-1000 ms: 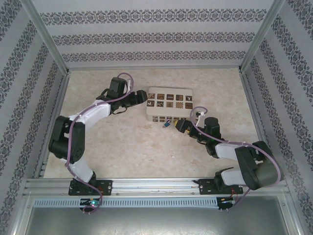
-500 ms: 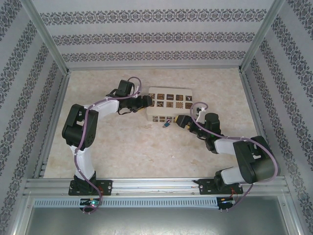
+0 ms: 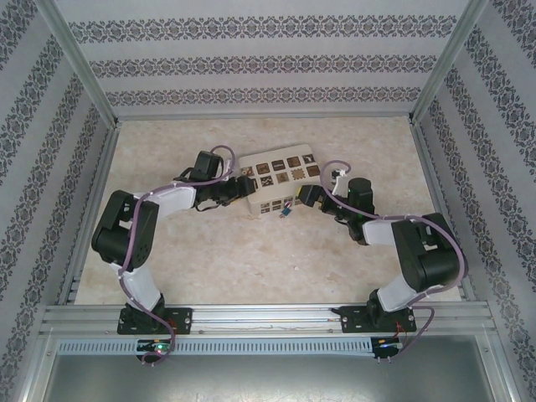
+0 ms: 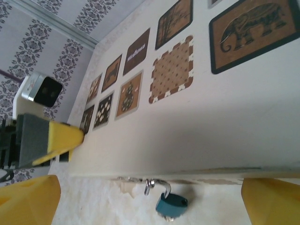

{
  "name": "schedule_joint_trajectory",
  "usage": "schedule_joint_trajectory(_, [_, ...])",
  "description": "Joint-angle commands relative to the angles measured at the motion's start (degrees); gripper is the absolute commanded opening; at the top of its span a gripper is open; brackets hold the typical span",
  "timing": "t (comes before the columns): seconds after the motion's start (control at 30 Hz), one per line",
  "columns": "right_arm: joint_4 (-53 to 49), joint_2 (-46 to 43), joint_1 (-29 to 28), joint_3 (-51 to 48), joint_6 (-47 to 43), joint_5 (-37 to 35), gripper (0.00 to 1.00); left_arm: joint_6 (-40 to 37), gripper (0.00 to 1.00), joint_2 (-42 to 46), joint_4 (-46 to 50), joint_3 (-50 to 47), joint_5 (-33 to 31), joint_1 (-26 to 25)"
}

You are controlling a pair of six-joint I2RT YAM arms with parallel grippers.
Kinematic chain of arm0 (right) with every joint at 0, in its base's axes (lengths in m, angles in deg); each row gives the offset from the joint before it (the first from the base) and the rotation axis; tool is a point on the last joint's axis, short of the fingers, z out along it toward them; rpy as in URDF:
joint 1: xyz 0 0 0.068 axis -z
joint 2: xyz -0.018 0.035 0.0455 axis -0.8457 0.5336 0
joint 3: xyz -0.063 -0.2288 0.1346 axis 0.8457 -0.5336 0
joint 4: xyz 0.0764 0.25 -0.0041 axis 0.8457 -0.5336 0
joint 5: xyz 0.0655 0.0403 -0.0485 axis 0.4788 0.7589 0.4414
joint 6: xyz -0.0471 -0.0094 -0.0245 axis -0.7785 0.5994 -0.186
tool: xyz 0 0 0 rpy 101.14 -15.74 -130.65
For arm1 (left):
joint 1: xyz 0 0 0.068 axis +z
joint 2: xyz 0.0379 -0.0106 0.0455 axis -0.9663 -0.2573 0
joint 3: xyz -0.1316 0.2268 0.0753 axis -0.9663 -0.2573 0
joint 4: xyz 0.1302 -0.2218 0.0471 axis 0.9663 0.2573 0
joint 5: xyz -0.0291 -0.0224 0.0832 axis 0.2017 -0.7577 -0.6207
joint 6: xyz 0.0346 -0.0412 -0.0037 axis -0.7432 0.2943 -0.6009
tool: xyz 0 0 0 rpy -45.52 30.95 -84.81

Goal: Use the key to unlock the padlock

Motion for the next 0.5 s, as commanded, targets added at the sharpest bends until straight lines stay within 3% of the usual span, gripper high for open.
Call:
schedule_joint_trajectory(0.0, [3.7, 2.9, 0.6, 4.1, -2.3, 3.0, 0.98, 2.2, 0.66, 0.6, 2.8, -5.5, -2.0, -1.2])
schedule_joint_trajectory(0.17, [4.8, 5.8, 0.5, 6.9, -1.6, 3.1, 0.97, 5.4, 0.66, 3.6, -1.1, -9.7, -2.0, -1.4])
schedule_joint_trajectory(0.47, [4.6, 2.7, 2.5, 2.5, -1.7, 1.9, 0.97, 6.6, 0.69, 9.4, -2.0, -7.4, -3.3, 0.1])
